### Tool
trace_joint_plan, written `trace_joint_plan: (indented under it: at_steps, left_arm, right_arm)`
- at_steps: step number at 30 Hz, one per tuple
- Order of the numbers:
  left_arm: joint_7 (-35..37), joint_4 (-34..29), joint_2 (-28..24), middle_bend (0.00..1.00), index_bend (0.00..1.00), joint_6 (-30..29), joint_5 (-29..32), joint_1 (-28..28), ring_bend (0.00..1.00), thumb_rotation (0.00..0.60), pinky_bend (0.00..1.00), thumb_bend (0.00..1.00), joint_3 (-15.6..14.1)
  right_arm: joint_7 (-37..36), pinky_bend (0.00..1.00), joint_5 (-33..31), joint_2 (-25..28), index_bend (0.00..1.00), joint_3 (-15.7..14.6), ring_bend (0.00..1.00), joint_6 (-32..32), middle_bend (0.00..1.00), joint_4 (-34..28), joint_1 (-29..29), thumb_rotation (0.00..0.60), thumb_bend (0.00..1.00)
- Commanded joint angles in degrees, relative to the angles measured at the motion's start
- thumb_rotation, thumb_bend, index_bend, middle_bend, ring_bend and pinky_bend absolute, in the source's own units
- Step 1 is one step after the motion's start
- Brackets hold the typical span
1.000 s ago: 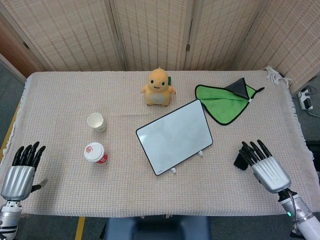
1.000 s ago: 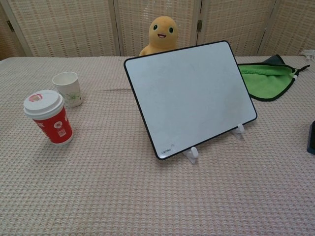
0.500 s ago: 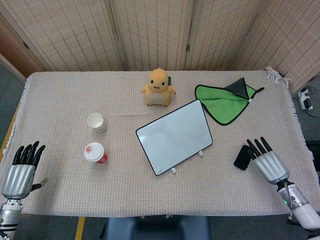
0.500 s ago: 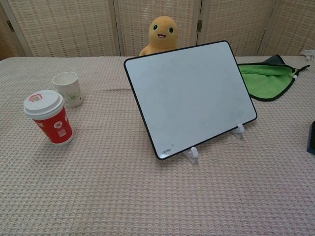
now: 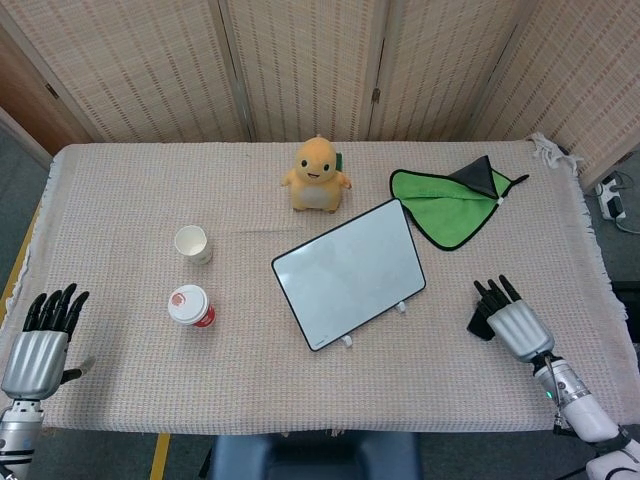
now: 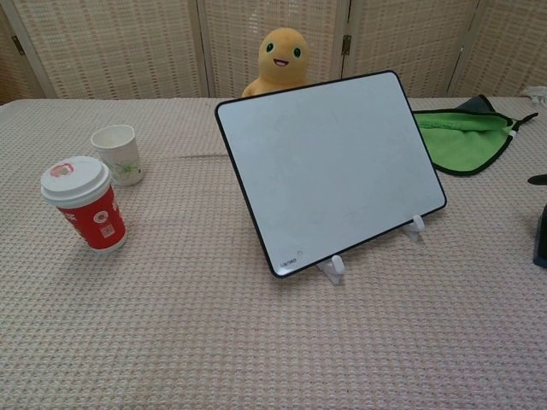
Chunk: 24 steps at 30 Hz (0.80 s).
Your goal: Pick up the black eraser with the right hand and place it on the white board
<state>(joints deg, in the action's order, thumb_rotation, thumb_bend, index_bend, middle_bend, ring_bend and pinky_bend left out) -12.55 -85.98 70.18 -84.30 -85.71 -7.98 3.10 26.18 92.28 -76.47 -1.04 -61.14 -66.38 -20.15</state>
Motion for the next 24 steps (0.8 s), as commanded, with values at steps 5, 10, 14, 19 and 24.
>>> trace_joint_plan:
  at_steps: [5, 10, 14, 19, 24]
  left_arm:
    - [-0.28, -0.15, 0.05, 0.0, 0.0, -0.1, 0.0, 0.09, 0.0, 0.6, 0.0, 0.14, -0.13]
    - [-0.26, -0.13, 0.0, 0.0, 0.0, 0.18, 0.32, 0.0, 0.0, 0.6, 0.0, 0.14, -0.06]
    - [-0.47, -0.15, 0.03, 0.0, 0.0, 0.01, 0.04, 0.01, 0.0, 0.6, 0.0, 0.14, -0.19]
    - [-0.97, -0.16, 0.17, 0.0, 0.0, -0.37, -0.12, 0.13, 0.0, 0.6, 0.0, 0.14, -0.25]
    - [-0.77, -0.03, 0.18, 0.0, 0.0, -0.88, -0.27, 0.27, 0.0, 0.6, 0.0, 0.14, -0.16]
  right_arm:
    - [-0.16, 0.0, -0.38, -1.67, 0.25, -0.52, 0.0, 0.71, 0.0, 1.67, -0.75, 0.6, 0.33]
    - [-0.35, 0.0, -0.69, -2.25, 0.25, -0.78, 0.0, 0.63, 0.0, 2.65, -0.97, 0.6, 0.32]
    - [-0.36, 0.0, -0.55, -3.05, 0.33, -0.82, 0.01, -0.5, 0.0, 3.72, -0.9, 0.6, 0.33]
    - [0.75, 0.0, -1.89, -4.04, 0.38, -0.55, 0.03, 0.01, 0.0, 4.38, -0.93, 0.6, 0.32]
    - [1.56, 0.0, -2.26, -4.36, 0.39, -0.69, 0.03, 0.27, 0.0, 4.3, -1.19, 0.6, 0.33]
